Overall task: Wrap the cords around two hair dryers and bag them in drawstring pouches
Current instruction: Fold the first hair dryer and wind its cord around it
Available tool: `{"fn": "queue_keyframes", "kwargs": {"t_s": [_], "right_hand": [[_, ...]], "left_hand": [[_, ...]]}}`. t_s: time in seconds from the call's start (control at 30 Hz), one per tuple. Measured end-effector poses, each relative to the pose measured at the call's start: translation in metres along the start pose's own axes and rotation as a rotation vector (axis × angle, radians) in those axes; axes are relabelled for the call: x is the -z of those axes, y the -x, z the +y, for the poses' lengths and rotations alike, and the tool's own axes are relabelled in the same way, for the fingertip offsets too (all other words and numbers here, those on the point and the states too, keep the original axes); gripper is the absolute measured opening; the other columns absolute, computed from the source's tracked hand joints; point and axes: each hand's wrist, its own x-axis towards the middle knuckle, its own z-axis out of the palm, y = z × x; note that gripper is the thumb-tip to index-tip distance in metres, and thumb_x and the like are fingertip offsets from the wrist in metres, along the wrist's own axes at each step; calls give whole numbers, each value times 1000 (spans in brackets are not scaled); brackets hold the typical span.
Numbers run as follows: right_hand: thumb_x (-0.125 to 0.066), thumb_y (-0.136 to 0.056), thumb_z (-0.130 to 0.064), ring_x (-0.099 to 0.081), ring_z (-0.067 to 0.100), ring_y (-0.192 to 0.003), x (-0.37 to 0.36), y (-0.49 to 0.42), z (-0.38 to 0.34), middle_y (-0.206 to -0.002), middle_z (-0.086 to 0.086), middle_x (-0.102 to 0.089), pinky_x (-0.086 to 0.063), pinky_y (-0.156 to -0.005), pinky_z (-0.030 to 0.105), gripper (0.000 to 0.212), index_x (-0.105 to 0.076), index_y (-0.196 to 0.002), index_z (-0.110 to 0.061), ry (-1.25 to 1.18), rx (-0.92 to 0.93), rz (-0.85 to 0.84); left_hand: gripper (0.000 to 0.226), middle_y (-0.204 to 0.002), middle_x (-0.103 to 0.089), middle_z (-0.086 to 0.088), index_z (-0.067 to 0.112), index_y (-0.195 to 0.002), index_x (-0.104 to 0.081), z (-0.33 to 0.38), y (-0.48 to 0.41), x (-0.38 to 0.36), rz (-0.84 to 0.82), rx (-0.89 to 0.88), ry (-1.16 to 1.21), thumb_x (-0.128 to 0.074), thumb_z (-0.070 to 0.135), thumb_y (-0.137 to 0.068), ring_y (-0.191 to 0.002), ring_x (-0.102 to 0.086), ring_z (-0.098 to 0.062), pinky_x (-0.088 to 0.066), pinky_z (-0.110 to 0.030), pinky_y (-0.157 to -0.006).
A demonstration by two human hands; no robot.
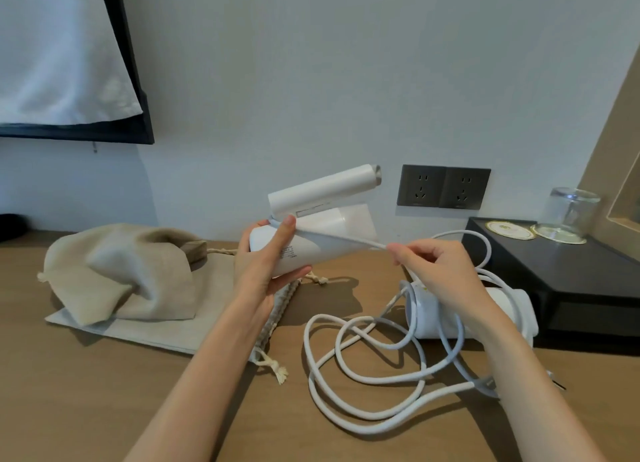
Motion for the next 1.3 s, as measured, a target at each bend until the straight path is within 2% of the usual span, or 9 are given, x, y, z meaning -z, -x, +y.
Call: {"fn": "queue_keyframes", "kwargs": {"t_s": [0.27, 0.53, 0.63, 0.7, 0.73, 0.8, 0.87, 1.13, 1.3], "right_hand": [[-54, -92, -44, -37, 19, -52, -35, 8, -5, -54, 13, -45, -33, -54, 23, 29, -76, -82, -29, 82, 79, -447], [-56, -80, -63, -53, 21, -59, -41, 7, -2, -65, 4, -63, -41, -60, 39, 31, -74, -77, -37, 237, -60, -456], [-73, -80, -36, -63, 33, -97, -29, 4, -13, -99, 19, -69, -48, -93, 49, 30, -72, -93, -9, 55, -103, -385], [-78, -66, -54, -49, 52, -109, -22, 2, -16, -111, 40, -55, -38, -100, 59, 85, -58, -105, 18, 32, -126, -385], [-76, -64, -60, -48, 54, -108, -20, -1, -15, -110, 42, -53, -39, -97, 61, 89, -58, -106, 17, 37, -151, -404], [-70, -81, -39, -55, 49, -79, -15, -4, -22, -85, 33, -61, -52, -73, 49, 35, -73, -86, -5, 47, -255, -401], [-70, -78, -38, -36, 22, -47, -6, -8, -22, -54, 10, -46, -32, -47, 26, 29, -68, -54, -24, 2, -316, -445], [-71, -79, -27, -39, 20, -63, 22, -17, -47, -71, 11, -47, -29, -57, 25, 27, -60, -62, -9, 26, -358, -421], [-64, -87, -40, -21, 9, -42, 28, -22, -76, -46, -8, -31, -15, -41, 20, 29, -76, -68, -22, 163, -352, -505]], "left_hand": [[46, -117, -54, -12, 17, -116, -51, 10, -3, 7, 129, 73, 217, -69, 39, -81, -97, -61, -25, -57, -29, -53], [19, -80, -62, 0, 22, -92, -57, 10, 6, -1, -123, 120, -15, -59, 40, -88, -70, -62, -12, -55, -25, -50], [29, -58, -57, 2, 17, -90, -58, 12, 6, 3, -264, 100, -93, -67, 41, -77, -43, -52, -10, -39, -16, -33], [39, -57, -57, 0, 14, -90, -60, 12, 4, 7, -333, 115, -77, -77, 42, -68, -38, -51, -11, -37, -14, -30], [45, -59, -58, -1, 13, -89, -61, 13, 3, 8, -358, 125, -46, -77, 44, -61, -38, -52, -11, -37, -15, -30], [57, -62, -58, -3, 15, -87, -65, 15, 0, 12, -396, 133, -13, -84, 48, -44, -38, -52, -13, -37, -15, -29], [65, -62, -58, -3, 17, -79, -70, 16, -2, 17, -443, 128, -29, -90, 54, -30, -38, -51, -13, -36, -15, -29], [64, -87, -54, -13, 32, -87, -73, 21, 1, 24, -613, 70, -236, -86, 65, -33, -67, -49, -24, -35, -29, -54], [68, -104, -62, -4, 43, -121, -58, 28, 9, 22, -666, -31, -389, -71, 45, -55, -66, -64, -14, -44, -24, -39]]}}
